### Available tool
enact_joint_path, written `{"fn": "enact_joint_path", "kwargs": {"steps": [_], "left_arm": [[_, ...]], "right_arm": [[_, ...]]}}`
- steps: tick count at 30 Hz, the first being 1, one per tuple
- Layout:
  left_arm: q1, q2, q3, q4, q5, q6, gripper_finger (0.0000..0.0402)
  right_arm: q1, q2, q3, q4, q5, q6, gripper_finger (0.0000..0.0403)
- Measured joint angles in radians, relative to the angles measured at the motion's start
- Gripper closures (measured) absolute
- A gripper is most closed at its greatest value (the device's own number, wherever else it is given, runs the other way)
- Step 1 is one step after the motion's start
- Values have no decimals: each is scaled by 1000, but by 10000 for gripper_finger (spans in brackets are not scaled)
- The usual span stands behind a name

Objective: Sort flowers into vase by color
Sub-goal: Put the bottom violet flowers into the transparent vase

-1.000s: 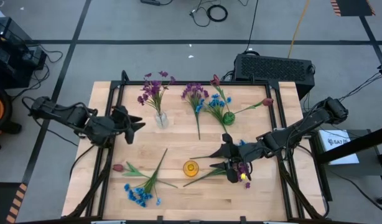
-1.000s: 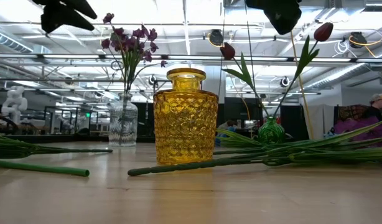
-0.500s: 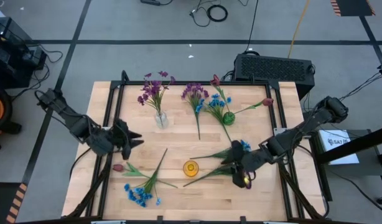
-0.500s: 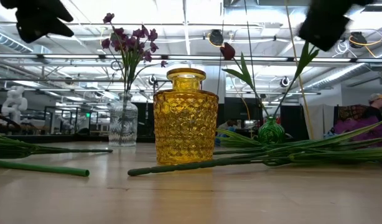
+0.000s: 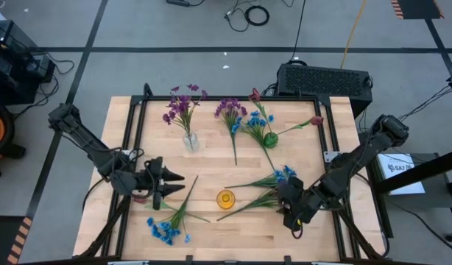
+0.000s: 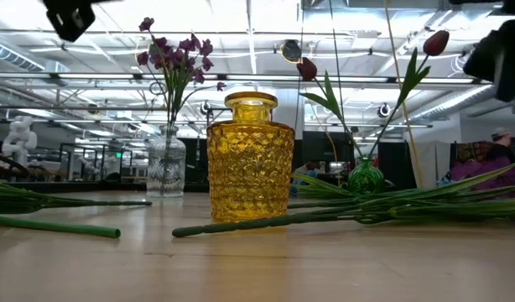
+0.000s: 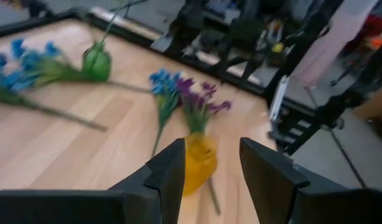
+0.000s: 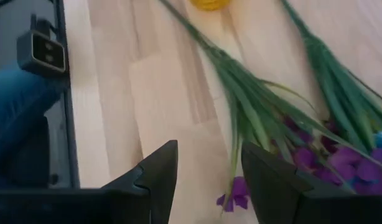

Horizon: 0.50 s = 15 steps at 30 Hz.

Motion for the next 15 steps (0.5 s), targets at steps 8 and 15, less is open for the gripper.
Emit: {"fn": "enact_joint_path", "kwargs": {"steps": [8, 15], "left_arm": [[24, 59, 25, 98, -2, 92, 243], [61, 138, 91, 97, 32, 107, 243]], "right_arm": [[-1, 161, -1, -83, 45, -79, 234], [-53, 192, 3, -1, 44, -200, 234]]}}
